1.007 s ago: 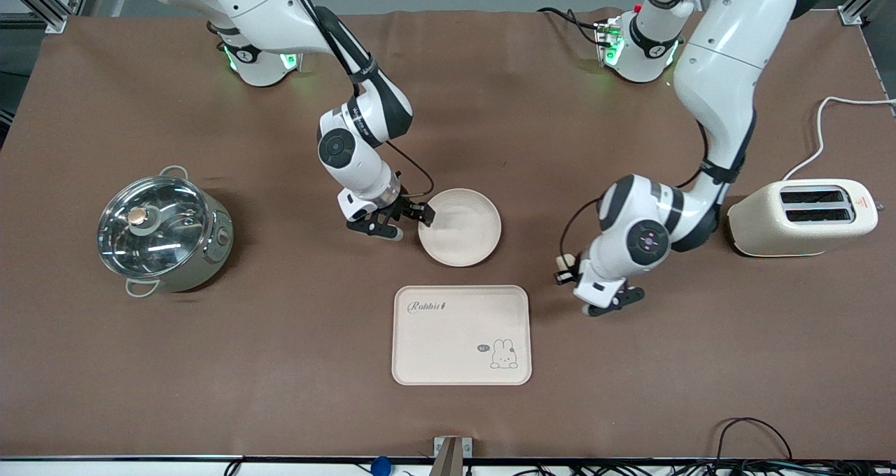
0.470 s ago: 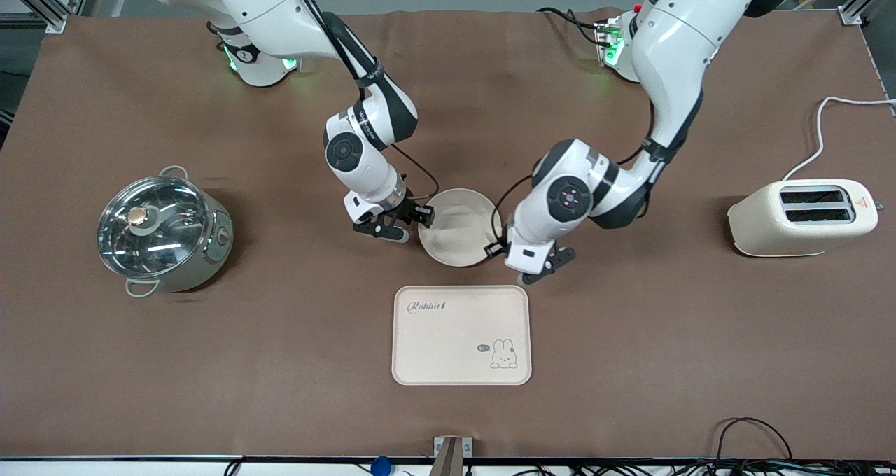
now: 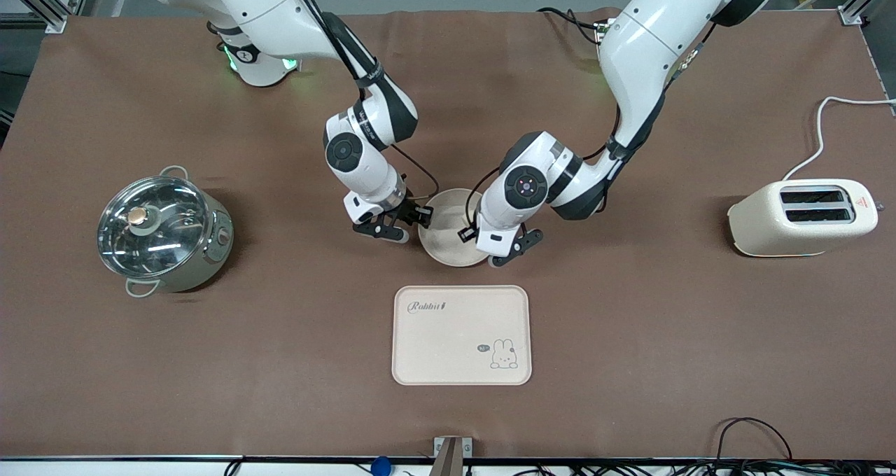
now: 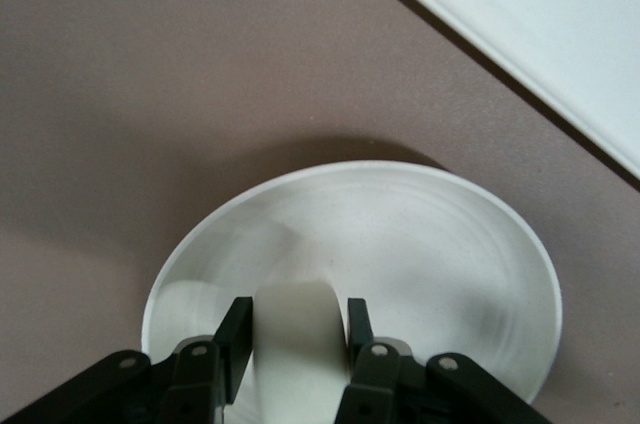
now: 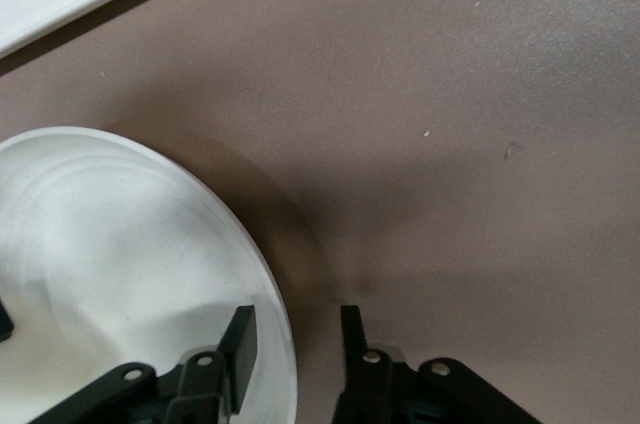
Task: Place bun in plate and plate on tray
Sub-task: 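Carry the bun over the plate while the right gripper grips the rim, then open the left gripper to drop the bun onto the plate, lift away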
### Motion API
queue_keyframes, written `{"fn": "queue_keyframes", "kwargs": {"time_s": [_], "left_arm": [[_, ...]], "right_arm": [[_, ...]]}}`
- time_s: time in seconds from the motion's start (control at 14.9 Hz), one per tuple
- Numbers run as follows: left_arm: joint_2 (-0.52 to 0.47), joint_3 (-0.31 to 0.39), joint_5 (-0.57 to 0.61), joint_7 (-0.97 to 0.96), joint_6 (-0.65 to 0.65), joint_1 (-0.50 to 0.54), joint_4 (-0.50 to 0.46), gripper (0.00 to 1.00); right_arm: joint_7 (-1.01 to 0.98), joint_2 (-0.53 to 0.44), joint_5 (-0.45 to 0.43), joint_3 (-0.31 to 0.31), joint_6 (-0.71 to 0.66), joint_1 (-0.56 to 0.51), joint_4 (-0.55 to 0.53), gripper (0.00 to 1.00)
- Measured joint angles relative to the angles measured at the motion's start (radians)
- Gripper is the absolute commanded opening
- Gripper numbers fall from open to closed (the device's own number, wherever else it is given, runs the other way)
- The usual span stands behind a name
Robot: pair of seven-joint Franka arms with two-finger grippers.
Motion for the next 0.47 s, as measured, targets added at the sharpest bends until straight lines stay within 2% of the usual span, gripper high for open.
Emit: {"fn": "queue_keyframes", "kwargs": {"time_s": [0.07,0.13,0.27,0.4,0.47], "left_arm": [[0.004,0.000,0.000,-0.001,0.004,-0.001,0.001,0.85],[0.005,0.000,0.000,-0.003,0.006,-0.001,0.003,1.00],[0.004,0.002,0.000,-0.005,0.007,0.001,0.015,1.00],[-0.014,0.009,0.000,-0.005,-0.001,0.011,0.034,1.00],[-0.037,0.013,0.002,-0.005,-0.027,0.027,0.047,1.00]], "right_arm": [[0.000,0.000,0.000,0.000,0.000,0.000,0.000,0.40],[0.000,0.000,0.000,0.000,0.000,0.000,0.000,0.40],[0.000,0.003,0.000,0.000,0.000,0.000,0.000,0.37],[0.000,0.004,0.000,0.000,0.000,0.000,0.000,0.24],[0.000,0.004,0.000,0.000,0.000,0.000,0.000,0.22]]}}
